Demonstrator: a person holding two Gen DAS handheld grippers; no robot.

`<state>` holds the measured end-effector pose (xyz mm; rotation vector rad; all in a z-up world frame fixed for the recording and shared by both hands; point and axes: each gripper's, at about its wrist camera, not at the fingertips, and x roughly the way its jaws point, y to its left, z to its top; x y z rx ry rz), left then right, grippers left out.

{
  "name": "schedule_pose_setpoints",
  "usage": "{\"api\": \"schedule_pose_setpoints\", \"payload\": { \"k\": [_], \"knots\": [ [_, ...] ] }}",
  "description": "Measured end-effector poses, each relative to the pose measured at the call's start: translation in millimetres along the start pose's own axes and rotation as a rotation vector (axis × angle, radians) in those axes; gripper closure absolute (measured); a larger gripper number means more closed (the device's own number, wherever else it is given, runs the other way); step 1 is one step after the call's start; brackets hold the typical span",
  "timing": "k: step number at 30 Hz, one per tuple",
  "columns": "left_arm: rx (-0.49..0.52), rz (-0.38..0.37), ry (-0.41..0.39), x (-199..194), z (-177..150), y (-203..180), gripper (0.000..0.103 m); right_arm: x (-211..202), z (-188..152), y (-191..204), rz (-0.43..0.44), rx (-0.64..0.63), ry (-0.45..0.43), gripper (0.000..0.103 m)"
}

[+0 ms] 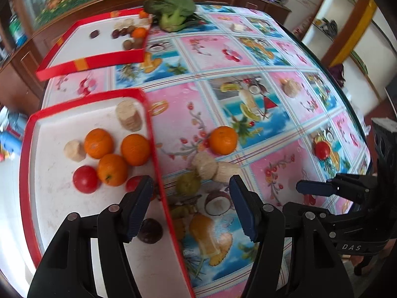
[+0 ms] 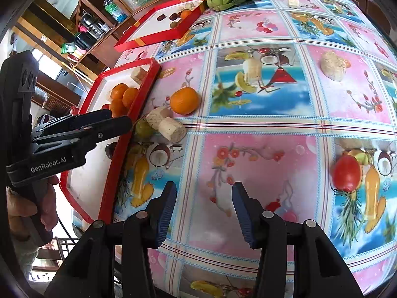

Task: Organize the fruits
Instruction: 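Grasp a beige cylindrical chunk with the left tool while the right tool grasps a round beige root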

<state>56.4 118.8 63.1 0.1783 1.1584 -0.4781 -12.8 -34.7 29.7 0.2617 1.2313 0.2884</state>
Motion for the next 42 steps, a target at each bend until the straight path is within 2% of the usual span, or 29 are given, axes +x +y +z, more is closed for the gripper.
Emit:
{"api": "schedule_pose_setpoints", "payload": {
  "k": [4, 8, 12, 17, 19, 20, 24, 26, 31, 36, 42],
  "knots": [
    [0.037, -0.043, 0.011, 1, 1, -17, 0.041, -4, 1, -8, -0.011, 0.012, -0.012, 0.054],
    [-0.107, -0.134, 0.042, 7, -7, -18, 0.041, -12, 12, -16, -0.032, 0.019, -0.048, 0.054],
    [-0.240, -0.165, 0.079, 22, -15, -19, 0.046, -20, 25, -20, -0.057, -0.002, -0.079, 0.054],
    [-0.360, -0.160, 0.084, 34, -11, -17, 0.047, -24, 33, -26, -0.080, -0.014, -0.093, 0.054],
    [-0.379, -0.143, 0.082, 39, -7, -18, 0.066, -26, 35, -36, -0.105, -0.004, -0.099, 0.055],
    [-0.394, -0.132, 0.085, 42, -6, -17, 0.069, -27, 38, -44, -0.127, 0.010, -0.106, 0.055],
    [-0.463, -0.107, 0.087, 50, -6, -12, 0.071, -34, 56, -75, -0.191, 0.081, -0.141, 0.054],
    [-0.500, -0.100, 0.077, 51, -7, -9, 0.071, -34, 66, -86, -0.201, 0.075, -0.146, 0.054],
    [-0.538, -0.083, 0.064, 52, -6, -7, 0.072, -27, 87, -105, -0.224, 0.055, -0.137, 0.054],
    [-0.521, -0.088, 0.060, 49, -12, -11, 0.073, -32, 88, -118, -0.175, 0.089, -0.128, 0.055],
    [-0.485, -0.138, 0.081, 45, -24, -21, 0.073, -30, 95, -125, -0.181, 0.055, -0.124, 0.053]
  ]
}}
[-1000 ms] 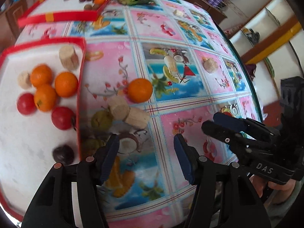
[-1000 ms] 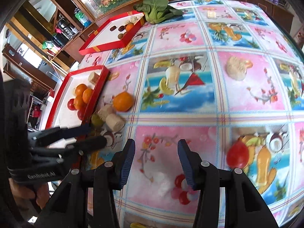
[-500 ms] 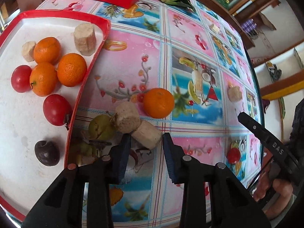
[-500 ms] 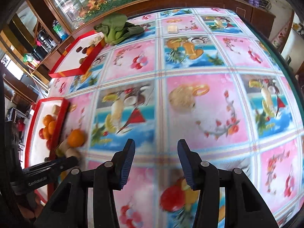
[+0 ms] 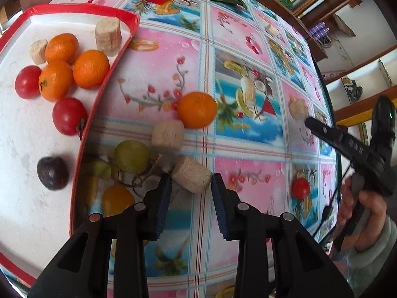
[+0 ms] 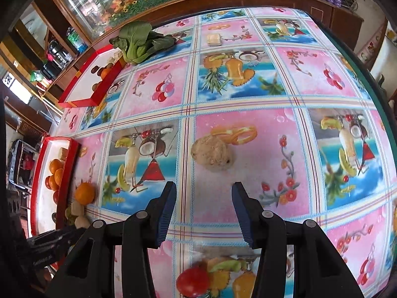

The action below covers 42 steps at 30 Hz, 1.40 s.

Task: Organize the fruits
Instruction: 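Grasp a beige cylindrical chunk with the left tool while the right tool grasps a round beige root, then carry chunk and root ball into the white tray and open both tools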

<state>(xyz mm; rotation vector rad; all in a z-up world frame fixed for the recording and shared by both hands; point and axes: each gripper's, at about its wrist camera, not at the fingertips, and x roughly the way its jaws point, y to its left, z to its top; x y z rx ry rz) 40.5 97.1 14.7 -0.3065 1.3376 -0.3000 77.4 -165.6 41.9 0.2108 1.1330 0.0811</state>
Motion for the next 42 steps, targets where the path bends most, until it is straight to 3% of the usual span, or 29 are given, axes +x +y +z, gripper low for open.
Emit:
{"api": "schedule_pose_setpoints", "payload": {
  "k": [6, 8, 10, 12, 14, 17, 20, 22, 24, 26, 29, 36, 38, 39, 42],
  "knots": [
    [0.012, -0.003, 0.018, -4, -14, -1, 0.073, 21, 11, 17, -0.057, -0.130, 0.025, 0.053],
    [0.016, -0.001, 0.023, -5, -17, -1, 0.073, 26, 12, 23, -0.104, -0.162, 0.022, 0.058],
    [0.020, -0.003, 0.026, -6, -20, 0, 0.072, 27, 12, 25, -0.133, -0.172, 0.020, 0.084],
    [0.014, -0.013, 0.026, -6, -21, 2, 0.072, 28, 9, 25, -0.115, -0.161, 0.033, 0.096],
    [0.001, -0.023, 0.027, -6, -21, 4, 0.072, 25, 3, 26, -0.092, -0.153, 0.037, 0.099],
    [-0.004, -0.021, 0.033, -6, -19, 3, 0.072, 15, -4, 25, 0.019, -0.106, 0.032, 0.099],
    [0.002, -0.026, 0.038, -5, -18, 1, 0.065, 4, -9, 15, 0.091, -0.031, 0.014, 0.093],
    [0.013, -0.019, 0.038, -4, -17, -2, 0.060, 1, -10, 9, 0.081, -0.010, 0.005, 0.076],
    [0.036, 0.001, 0.036, -2, -16, -6, 0.060, 1, -9, 4, 0.053, -0.017, 0.001, 0.066],
    [0.059, 0.019, 0.031, -1, -15, -10, 0.060, 3, -7, 0, 0.030, -0.020, -0.001, 0.065],
    [0.084, 0.042, 0.027, 0, -15, -15, 0.060, 11, 0, -2, -0.003, -0.043, 0.007, 0.054],
    [0.066, 0.022, 0.027, -1, -16, -10, 0.060, 31, 31, 13, -0.070, -0.119, -0.009, 0.052],
    [0.053, 0.014, 0.025, -1, -16, -8, 0.060, 39, 36, 19, -0.097, -0.159, 0.009, 0.055],
    [0.049, 0.012, 0.025, -1, -17, -8, 0.060, 43, 36, 23, -0.124, -0.183, 0.021, 0.064],
    [0.051, 0.014, 0.022, -1, -17, -8, 0.060, 43, 30, 29, -0.143, -0.199, 0.020, 0.064]
  ]
}}
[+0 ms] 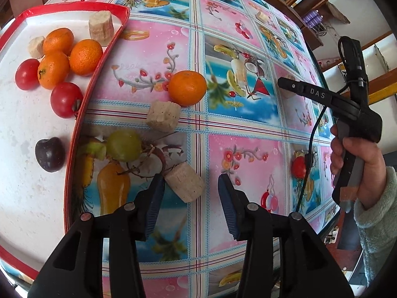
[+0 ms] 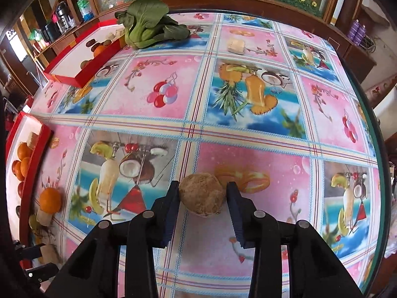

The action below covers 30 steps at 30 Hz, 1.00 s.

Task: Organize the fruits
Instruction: 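Carry chunk and root ball into the white tray and open both tools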

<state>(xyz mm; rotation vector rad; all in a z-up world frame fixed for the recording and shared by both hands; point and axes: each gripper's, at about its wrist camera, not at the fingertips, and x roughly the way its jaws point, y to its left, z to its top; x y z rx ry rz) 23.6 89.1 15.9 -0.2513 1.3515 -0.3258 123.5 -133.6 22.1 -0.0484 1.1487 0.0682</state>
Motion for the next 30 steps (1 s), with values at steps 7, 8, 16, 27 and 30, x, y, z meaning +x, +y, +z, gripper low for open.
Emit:
{"api": "schedule_pose_setpoints", "payload": {
  "k": [7, 8, 16, 27, 30],
  "knots": [
    [0.077, 0.072, -0.014, 2, 0, -9, 0.071, -15, -36, 36, 0.087, -0.044, 0.029, 0.064],
    [0.095, 0.073, -0.019, 2, -2, -9, 0.071, -17, -40, 41, 0.093, -0.046, 0.029, 0.064],
    [0.113, 0.038, -0.016, -3, -4, -3, 0.072, -30, -70, 66, 0.131, -0.053, 0.028, 0.064],
    [0.012, -0.036, -0.101, -47, -9, 30, 0.072, -50, -72, 96, 0.212, -0.055, 0.002, 0.065],
    [0.001, -0.037, -0.118, -55, -10, 36, 0.072, -50, -74, 107, 0.223, -0.077, 0.008, 0.065]
  ]
}}
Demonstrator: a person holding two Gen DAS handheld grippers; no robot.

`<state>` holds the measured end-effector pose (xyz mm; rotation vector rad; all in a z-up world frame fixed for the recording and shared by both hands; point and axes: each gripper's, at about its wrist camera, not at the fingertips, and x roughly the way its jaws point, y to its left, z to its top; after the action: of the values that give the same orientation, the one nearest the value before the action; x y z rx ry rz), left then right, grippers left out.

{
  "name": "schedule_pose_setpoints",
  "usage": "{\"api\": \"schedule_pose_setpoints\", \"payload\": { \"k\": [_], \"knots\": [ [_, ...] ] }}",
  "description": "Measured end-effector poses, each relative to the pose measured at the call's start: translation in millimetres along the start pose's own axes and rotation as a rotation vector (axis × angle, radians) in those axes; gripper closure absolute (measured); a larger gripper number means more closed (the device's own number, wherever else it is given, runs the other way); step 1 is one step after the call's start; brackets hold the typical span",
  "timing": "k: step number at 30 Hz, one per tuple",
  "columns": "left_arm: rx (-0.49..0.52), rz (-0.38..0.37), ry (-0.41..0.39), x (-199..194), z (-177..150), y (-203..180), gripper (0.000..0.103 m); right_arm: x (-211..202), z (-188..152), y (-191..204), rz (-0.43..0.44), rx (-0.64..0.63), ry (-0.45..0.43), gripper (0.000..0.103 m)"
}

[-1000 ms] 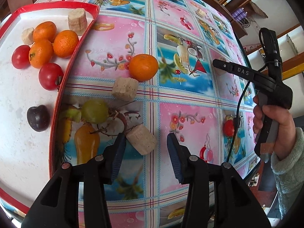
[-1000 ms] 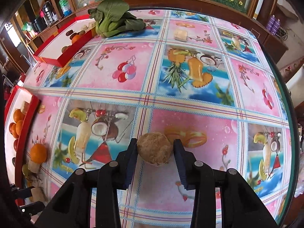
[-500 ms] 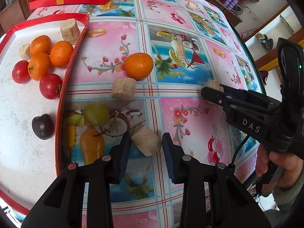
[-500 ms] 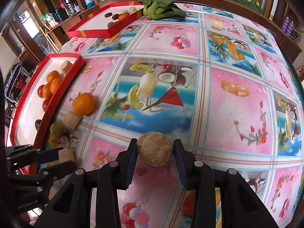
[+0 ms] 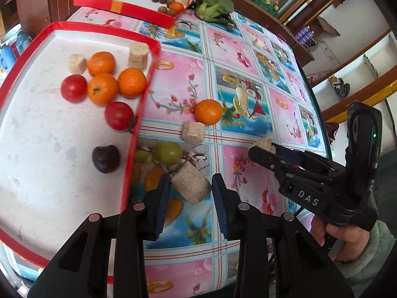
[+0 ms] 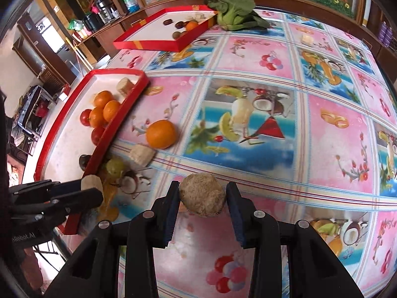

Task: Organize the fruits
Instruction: 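Carry chunk and root ball into the white tray and open both tools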

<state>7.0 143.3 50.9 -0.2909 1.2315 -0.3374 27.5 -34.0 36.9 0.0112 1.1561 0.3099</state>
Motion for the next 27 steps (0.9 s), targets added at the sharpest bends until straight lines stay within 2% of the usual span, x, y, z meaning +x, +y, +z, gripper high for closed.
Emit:
{"api": "schedule_pose_setpoints", "payload": {
  "k": [15, 22, 27],
  "knots": [
    [-0.116, -0.002, -0.062, -32, -3, 53, 0.071, -3, 7, 44, 0.035, -0.073, 0.000, 0.065],
    [-0.135, -0.004, -0.077, -40, -2, 69, 0.071, -2, 12, 62, 0.052, -0.090, -0.004, 0.065],
    [-0.143, -0.004, -0.094, -51, 3, 89, 0.071, -3, 14, 82, 0.109, -0.118, -0.011, 0.065]
  ]
}}
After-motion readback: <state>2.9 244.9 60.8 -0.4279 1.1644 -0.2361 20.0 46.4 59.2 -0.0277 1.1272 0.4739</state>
